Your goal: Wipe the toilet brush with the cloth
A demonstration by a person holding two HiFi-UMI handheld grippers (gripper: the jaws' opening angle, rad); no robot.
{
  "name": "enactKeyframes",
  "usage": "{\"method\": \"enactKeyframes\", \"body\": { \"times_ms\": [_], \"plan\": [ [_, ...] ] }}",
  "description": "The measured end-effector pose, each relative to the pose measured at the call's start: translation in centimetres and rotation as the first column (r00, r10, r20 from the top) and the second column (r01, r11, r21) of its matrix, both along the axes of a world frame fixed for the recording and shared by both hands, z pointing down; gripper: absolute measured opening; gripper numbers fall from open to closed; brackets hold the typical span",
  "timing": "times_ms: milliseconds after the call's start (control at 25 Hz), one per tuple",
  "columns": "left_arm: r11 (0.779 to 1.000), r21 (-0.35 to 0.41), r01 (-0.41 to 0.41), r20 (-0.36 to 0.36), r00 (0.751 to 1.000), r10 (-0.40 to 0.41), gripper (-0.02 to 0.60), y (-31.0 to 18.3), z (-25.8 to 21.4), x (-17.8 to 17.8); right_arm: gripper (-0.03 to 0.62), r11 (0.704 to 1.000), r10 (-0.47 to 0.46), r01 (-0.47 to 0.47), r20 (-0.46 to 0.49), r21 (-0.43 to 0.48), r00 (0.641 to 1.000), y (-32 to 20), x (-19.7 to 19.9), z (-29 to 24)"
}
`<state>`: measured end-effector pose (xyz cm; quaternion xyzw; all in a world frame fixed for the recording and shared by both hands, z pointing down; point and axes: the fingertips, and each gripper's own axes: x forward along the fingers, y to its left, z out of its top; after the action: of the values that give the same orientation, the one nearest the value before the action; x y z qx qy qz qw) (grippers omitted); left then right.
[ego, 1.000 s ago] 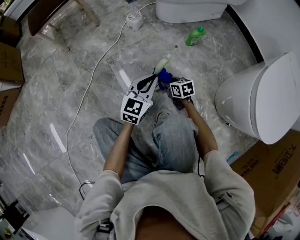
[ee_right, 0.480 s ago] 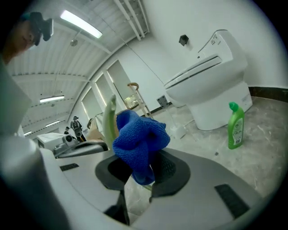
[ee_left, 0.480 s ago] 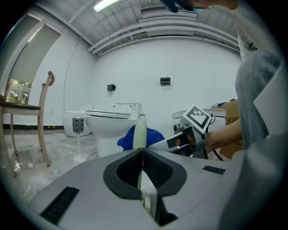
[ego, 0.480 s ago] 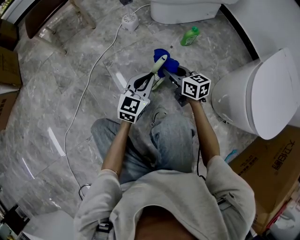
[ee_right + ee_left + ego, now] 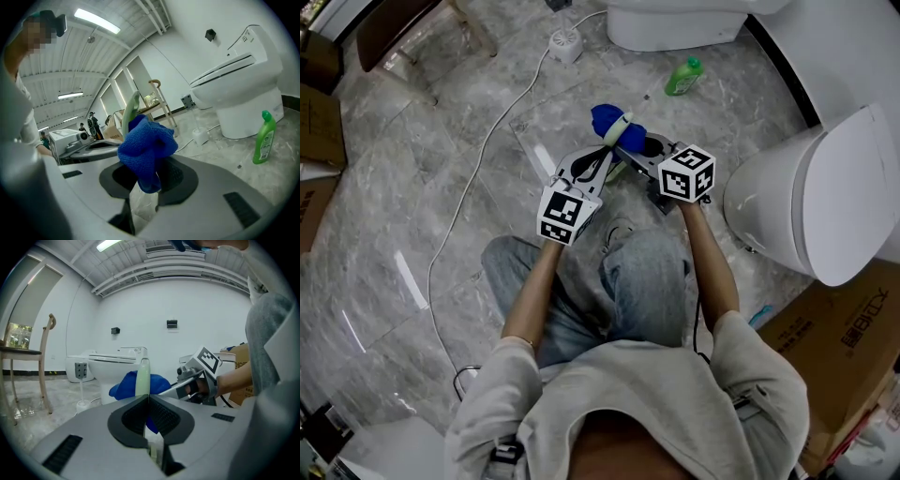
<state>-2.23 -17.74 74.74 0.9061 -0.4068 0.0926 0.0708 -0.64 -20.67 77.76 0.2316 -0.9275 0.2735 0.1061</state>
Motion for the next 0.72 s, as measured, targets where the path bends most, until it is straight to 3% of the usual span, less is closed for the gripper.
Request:
{"method": "enactKeyframes", "body": {
  "times_ms": [440,720],
  "plan": [
    [1.0,0.004,-0.003,0.0,1.0,0.003,0.02,-0.2,-0.2,-0.2,0.111,0.991,-0.035,0.018,-0.124,-0.131,0.992,1.1,-0.5,8.0],
    [1.0,0.005,-0.025,0.014,1.0,0.025,0.02,0.0,-0.1,0.1,0.11,0.975,-0.002,-0.049,-0.226,-0.217,0.974,1.3,0.1,13.9]
  ]
}}
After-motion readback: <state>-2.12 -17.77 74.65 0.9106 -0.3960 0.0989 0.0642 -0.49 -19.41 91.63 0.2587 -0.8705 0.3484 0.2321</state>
